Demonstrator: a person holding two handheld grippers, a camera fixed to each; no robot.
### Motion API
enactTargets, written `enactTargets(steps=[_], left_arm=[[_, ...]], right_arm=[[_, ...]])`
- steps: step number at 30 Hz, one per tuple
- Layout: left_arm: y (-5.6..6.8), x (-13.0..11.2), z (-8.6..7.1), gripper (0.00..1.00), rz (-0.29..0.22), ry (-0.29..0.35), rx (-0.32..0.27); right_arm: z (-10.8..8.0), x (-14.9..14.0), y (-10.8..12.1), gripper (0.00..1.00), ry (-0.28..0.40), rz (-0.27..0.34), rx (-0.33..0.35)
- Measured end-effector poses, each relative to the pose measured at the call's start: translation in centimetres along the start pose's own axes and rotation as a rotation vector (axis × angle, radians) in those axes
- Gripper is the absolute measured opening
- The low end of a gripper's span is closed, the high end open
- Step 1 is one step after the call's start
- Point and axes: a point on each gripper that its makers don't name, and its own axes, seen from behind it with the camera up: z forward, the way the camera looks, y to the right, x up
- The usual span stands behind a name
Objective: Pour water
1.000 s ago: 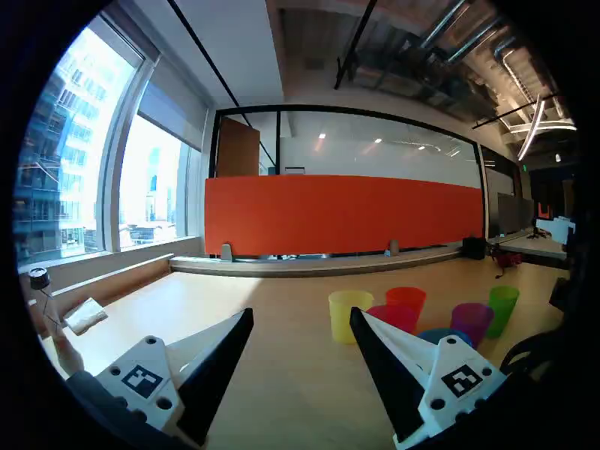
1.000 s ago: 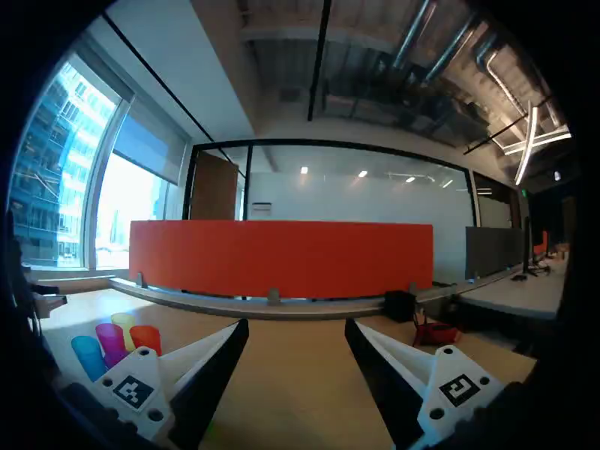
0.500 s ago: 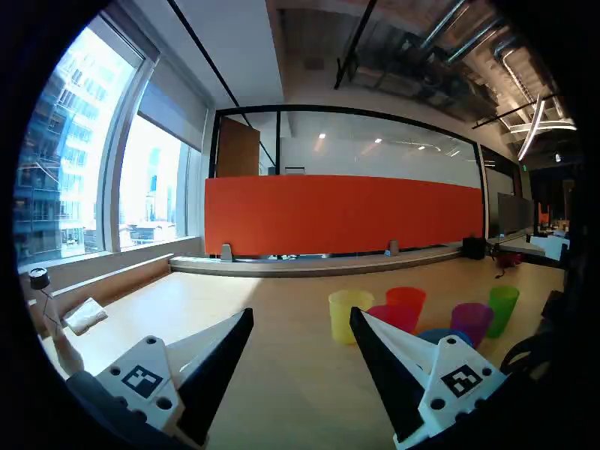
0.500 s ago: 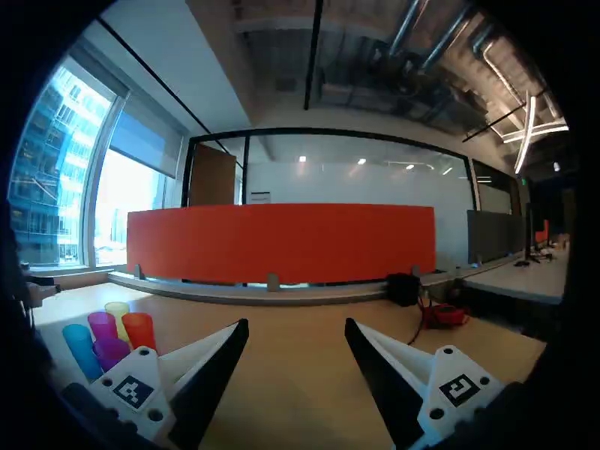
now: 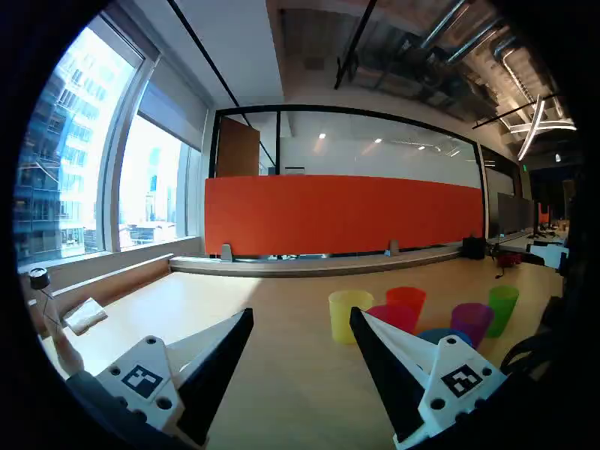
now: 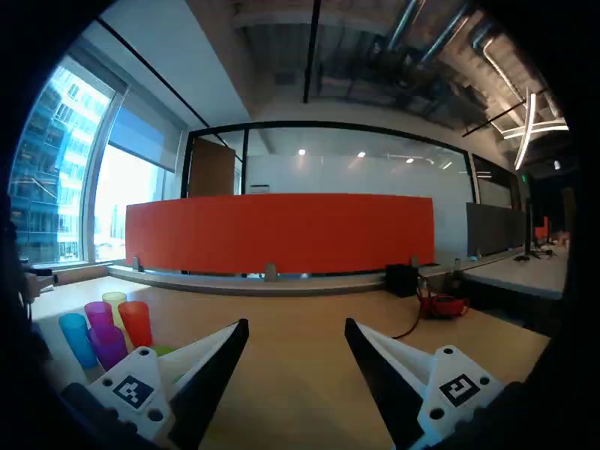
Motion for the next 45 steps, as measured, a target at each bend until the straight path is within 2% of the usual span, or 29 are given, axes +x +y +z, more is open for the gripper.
enactTargets(steps=[12, 45], left_arm=[[0.0, 0.0, 0.0, 0.95, 0.0, 0.0, 0.0], [0.1, 0.0, 0.0, 0.95, 0.0, 0.0, 0.0]], right_arm=[[0.1, -1.0, 0.2, 0.99, -0.023, -0.012, -0.003], [0.1, -1.1, 0.3, 0.99, -0.028, -0.011, 0.0]])
